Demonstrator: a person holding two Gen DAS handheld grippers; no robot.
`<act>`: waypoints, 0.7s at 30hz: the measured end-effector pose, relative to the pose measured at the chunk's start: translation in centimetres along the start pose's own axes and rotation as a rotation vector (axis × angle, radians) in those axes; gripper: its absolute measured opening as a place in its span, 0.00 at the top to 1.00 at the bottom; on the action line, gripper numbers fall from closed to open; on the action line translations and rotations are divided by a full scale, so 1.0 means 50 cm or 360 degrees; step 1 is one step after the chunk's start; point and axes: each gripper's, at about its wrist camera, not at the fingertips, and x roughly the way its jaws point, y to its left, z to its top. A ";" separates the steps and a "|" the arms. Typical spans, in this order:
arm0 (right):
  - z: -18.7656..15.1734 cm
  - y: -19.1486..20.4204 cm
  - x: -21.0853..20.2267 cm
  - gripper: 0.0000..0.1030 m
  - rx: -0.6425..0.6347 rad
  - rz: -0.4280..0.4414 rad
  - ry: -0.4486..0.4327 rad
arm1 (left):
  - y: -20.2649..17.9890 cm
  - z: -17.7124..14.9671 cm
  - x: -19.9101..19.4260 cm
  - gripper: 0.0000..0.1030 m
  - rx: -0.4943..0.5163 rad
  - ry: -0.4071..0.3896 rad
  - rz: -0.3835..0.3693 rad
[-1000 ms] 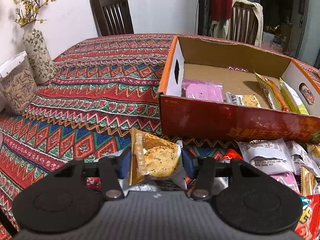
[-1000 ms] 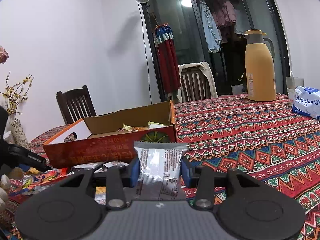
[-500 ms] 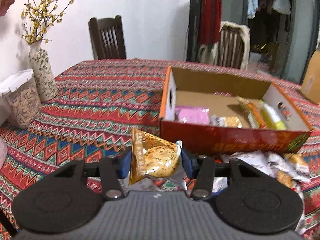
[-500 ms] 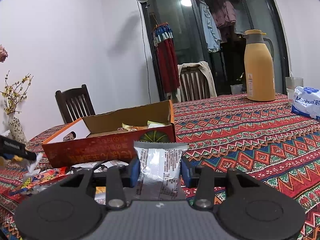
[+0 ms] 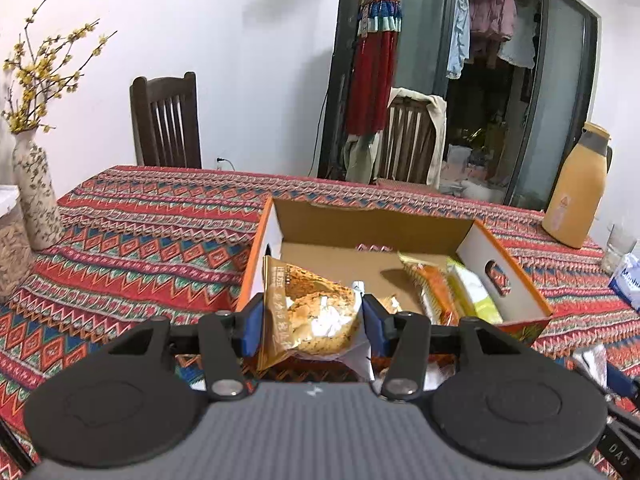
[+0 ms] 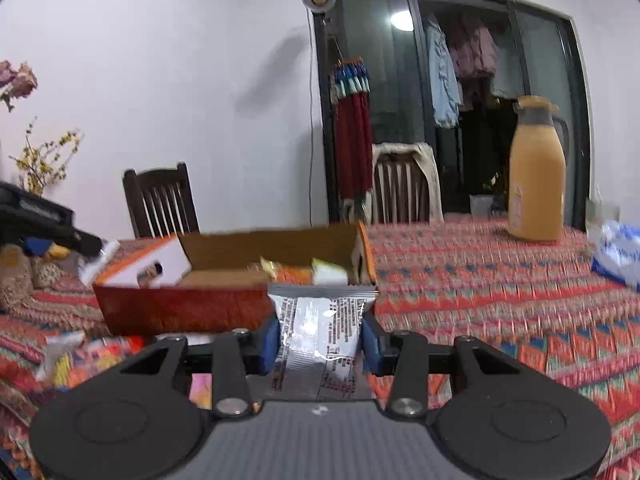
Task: Organize snacks
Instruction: 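Carry both packets over the box and open both grippers to drop them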
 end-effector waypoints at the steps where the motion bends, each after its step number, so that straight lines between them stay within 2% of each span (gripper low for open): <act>1: 0.015 0.006 0.001 0.60 -0.0017 0.0003 -0.0025 | -0.001 0.004 0.004 0.50 -0.0005 -0.0005 -0.0004; 6: 0.083 0.026 0.036 0.60 -0.0041 0.0024 -0.0103 | -0.004 0.036 0.031 0.50 -0.0043 -0.0027 -0.0015; 13: 0.165 0.055 0.126 0.60 -0.0053 0.0060 -0.0165 | -0.007 0.076 0.084 0.50 -0.0086 -0.0064 0.0014; 16: 0.175 0.058 0.172 0.60 -0.0057 0.0043 -0.0163 | 0.001 0.076 0.115 0.50 -0.0108 -0.0065 0.0039; 21: 0.141 0.063 0.228 0.60 -0.0090 0.0059 -0.0080 | 0.019 0.061 0.153 0.50 -0.0129 -0.0134 0.0006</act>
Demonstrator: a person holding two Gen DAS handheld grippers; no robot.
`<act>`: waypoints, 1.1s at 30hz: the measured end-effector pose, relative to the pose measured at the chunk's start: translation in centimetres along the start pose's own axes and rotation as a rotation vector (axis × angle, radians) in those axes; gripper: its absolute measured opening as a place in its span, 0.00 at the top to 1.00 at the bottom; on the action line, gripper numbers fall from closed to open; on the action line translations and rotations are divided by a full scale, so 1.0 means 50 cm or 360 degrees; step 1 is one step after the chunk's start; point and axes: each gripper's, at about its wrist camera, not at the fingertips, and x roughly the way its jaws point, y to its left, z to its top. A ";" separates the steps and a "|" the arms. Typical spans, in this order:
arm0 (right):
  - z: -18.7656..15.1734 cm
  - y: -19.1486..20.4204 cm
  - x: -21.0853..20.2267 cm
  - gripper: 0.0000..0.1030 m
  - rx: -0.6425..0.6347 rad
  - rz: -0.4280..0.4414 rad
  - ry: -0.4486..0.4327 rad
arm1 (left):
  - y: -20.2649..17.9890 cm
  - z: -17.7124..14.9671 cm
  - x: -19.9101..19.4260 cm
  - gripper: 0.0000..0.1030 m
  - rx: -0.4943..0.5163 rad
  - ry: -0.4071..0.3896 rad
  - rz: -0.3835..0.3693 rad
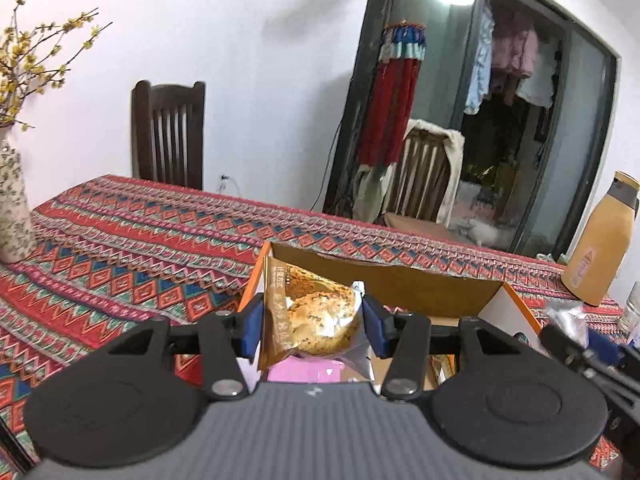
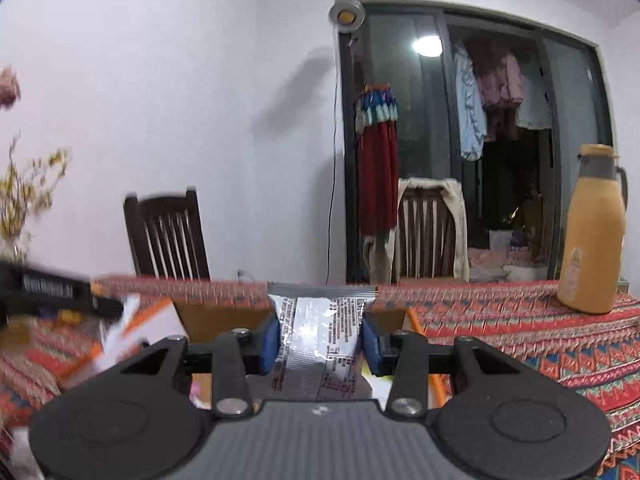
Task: Organize snacks
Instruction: 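Carry both packets over the box and open both grippers to drop them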
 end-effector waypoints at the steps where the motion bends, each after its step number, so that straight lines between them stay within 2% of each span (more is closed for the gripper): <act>1: -0.005 0.002 0.008 0.60 -0.0016 0.0002 0.0025 | -0.003 -0.003 0.007 0.50 0.0027 0.0009 0.0004; 7: -0.028 0.016 0.030 0.60 -0.0034 -0.0013 0.0095 | 0.005 -0.015 0.028 0.50 0.0036 0.0070 0.0000; 11: -0.034 0.018 0.033 0.60 -0.0033 -0.0018 0.0114 | -0.002 -0.026 0.026 0.49 0.0043 0.0057 0.0006; 13: -0.036 0.017 0.031 0.59 -0.0021 -0.0015 0.0111 | -0.004 -0.031 0.021 0.47 0.0043 0.0027 -0.0004; 14: -0.037 0.016 0.030 0.57 -0.0014 -0.0018 0.0110 | -0.005 -0.033 0.019 0.39 0.0041 0.0017 -0.0004; 15: -0.038 0.017 0.029 0.49 -0.0006 -0.0022 0.0108 | -0.004 -0.034 0.016 0.22 0.0038 0.0009 -0.0003; 16: -0.038 0.014 0.027 0.34 0.0003 -0.0026 0.0108 | -0.004 -0.034 0.012 0.14 0.0034 -0.0014 0.0004; 17: -0.038 0.015 0.025 0.24 0.0009 -0.0033 0.0104 | -0.003 -0.035 0.006 0.02 0.0031 -0.0047 0.0023; 18: -0.037 0.013 0.022 0.05 0.0019 -0.0044 0.0094 | -0.003 -0.034 0.000 0.00 0.0027 -0.0074 0.0037; 19: -0.037 0.009 0.018 0.00 0.0035 -0.0053 0.0076 | -0.003 -0.033 -0.007 0.00 0.0023 -0.0091 0.0032; 33: -0.035 -0.008 0.007 0.00 0.0112 -0.0064 0.0025 | -0.006 -0.037 -0.013 0.00 0.0024 -0.0073 0.0026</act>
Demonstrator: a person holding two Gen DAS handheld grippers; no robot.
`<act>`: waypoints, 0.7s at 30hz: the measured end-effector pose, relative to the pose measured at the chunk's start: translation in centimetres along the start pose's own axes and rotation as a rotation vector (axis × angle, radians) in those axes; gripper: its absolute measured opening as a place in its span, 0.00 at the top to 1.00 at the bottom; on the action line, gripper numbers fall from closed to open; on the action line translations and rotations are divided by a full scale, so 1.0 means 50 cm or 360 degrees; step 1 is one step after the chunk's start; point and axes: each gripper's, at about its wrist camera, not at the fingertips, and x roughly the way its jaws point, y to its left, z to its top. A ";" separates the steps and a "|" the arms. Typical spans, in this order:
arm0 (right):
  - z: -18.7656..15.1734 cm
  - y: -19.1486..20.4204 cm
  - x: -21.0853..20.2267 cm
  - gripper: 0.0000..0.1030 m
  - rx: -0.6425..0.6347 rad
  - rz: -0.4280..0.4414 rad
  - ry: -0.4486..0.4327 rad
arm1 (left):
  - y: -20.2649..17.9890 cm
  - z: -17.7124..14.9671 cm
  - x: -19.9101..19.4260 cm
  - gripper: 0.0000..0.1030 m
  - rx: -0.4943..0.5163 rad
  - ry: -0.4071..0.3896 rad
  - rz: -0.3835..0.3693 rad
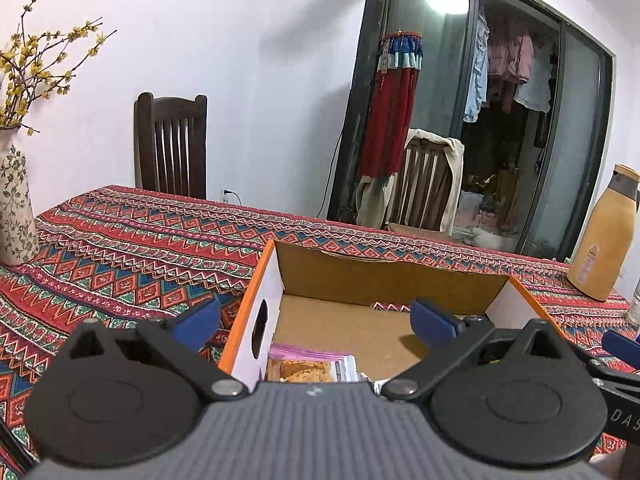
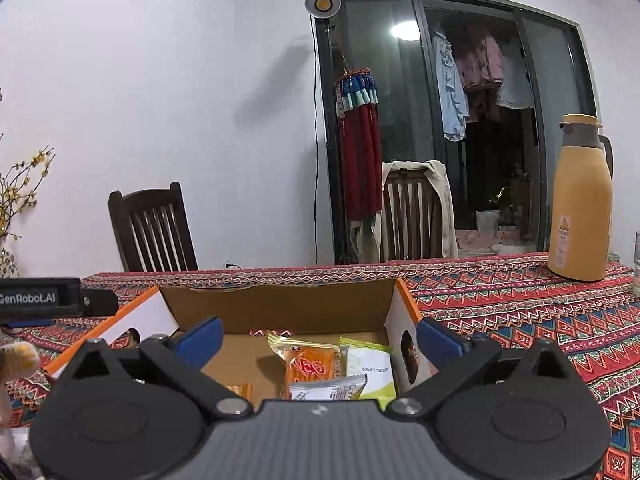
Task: Organize snacks
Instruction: 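Carry both packets over the box and open both grippers to drop them, then move both tools back toward the snack pile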
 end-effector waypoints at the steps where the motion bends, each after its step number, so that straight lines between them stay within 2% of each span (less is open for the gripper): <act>1: 0.000 0.000 -0.002 0.00 0.0001 0.0000 -0.0004 | 0.000 0.000 -0.001 0.00 0.0001 -0.0001 0.0000; 15: 0.002 -0.003 -0.008 0.00 0.0011 0.0007 -0.0015 | 0.004 -0.002 -0.001 0.00 -0.0021 -0.0008 0.0028; 21: 0.032 0.004 -0.059 0.00 0.0003 0.0039 -0.0057 | -0.010 0.016 -0.059 0.00 0.0008 -0.0070 -0.0001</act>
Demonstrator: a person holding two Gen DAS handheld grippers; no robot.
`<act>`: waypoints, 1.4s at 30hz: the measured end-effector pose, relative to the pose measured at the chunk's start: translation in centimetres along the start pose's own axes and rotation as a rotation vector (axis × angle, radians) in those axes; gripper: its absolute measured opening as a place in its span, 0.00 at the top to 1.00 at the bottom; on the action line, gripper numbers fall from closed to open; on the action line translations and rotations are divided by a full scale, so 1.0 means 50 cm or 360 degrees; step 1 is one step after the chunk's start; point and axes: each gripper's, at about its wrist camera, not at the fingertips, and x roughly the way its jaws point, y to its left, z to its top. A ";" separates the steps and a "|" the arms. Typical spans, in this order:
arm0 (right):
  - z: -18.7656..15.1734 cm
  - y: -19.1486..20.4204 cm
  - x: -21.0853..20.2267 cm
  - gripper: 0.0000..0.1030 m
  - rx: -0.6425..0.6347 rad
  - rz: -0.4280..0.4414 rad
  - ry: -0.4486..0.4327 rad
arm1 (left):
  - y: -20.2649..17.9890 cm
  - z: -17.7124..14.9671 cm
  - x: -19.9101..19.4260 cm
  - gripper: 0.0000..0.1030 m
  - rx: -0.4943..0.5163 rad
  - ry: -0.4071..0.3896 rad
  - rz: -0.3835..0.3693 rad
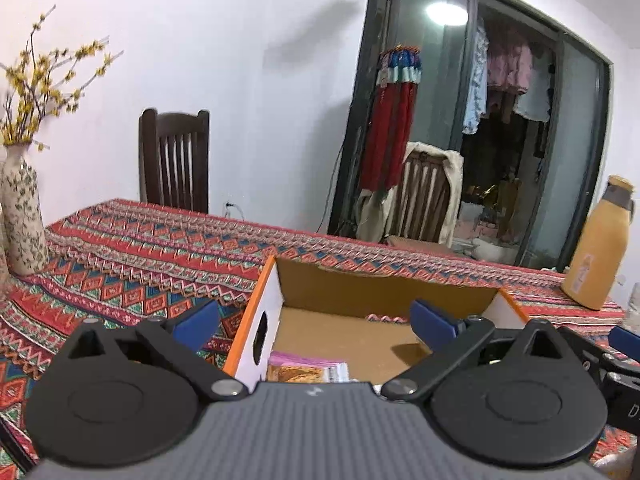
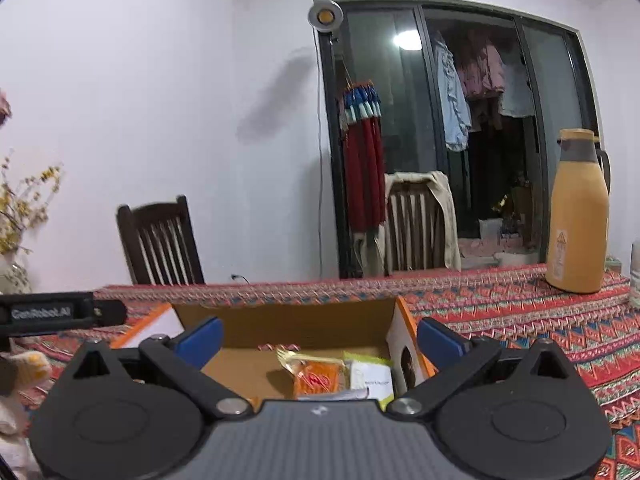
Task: Organize snacks
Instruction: 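Move both tools back toward the snack pile, then grasp the cracker packet with the right gripper and white packet with the left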
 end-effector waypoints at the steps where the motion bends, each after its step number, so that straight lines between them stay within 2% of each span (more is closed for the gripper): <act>1: 0.004 0.002 -0.016 0.00 -0.0004 0.0012 -0.0009 | -0.002 0.002 -0.014 0.00 0.0011 -0.0005 -0.0004; 9: -0.003 0.012 -0.145 0.00 -0.0023 0.0091 -0.0002 | 0.007 -0.027 -0.141 0.00 0.0126 -0.0114 -0.0073; 12: -0.027 0.012 -0.178 0.00 -0.0002 0.0096 0.0044 | 0.030 -0.052 -0.172 0.00 0.0125 -0.0101 -0.0050; 16: -0.080 -0.002 -0.206 0.00 0.0033 0.0091 0.0178 | 0.082 -0.095 -0.196 0.00 0.0101 -0.0041 0.0006; 20: -0.128 -0.019 -0.222 0.00 0.0049 0.0040 0.0292 | 0.121 -0.127 -0.192 0.00 0.0094 0.0033 0.0078; 24: -0.151 -0.045 -0.233 0.00 0.0161 0.0007 0.0363 | 0.138 -0.154 -0.181 0.00 0.0109 0.0089 0.0105; 30: -0.152 -0.052 -0.234 0.00 0.0159 -0.0023 0.0388 | 0.145 -0.181 -0.161 0.00 0.0088 0.0117 0.0097; 37: -0.155 -0.037 -0.220 0.00 0.0097 -0.0120 0.0408 | 0.156 -0.184 -0.151 0.00 0.0025 0.0142 0.0084; 42: -0.159 -0.038 -0.208 0.00 0.0115 -0.0123 0.0415 | 0.163 -0.183 -0.150 0.00 -0.0013 0.0152 0.0080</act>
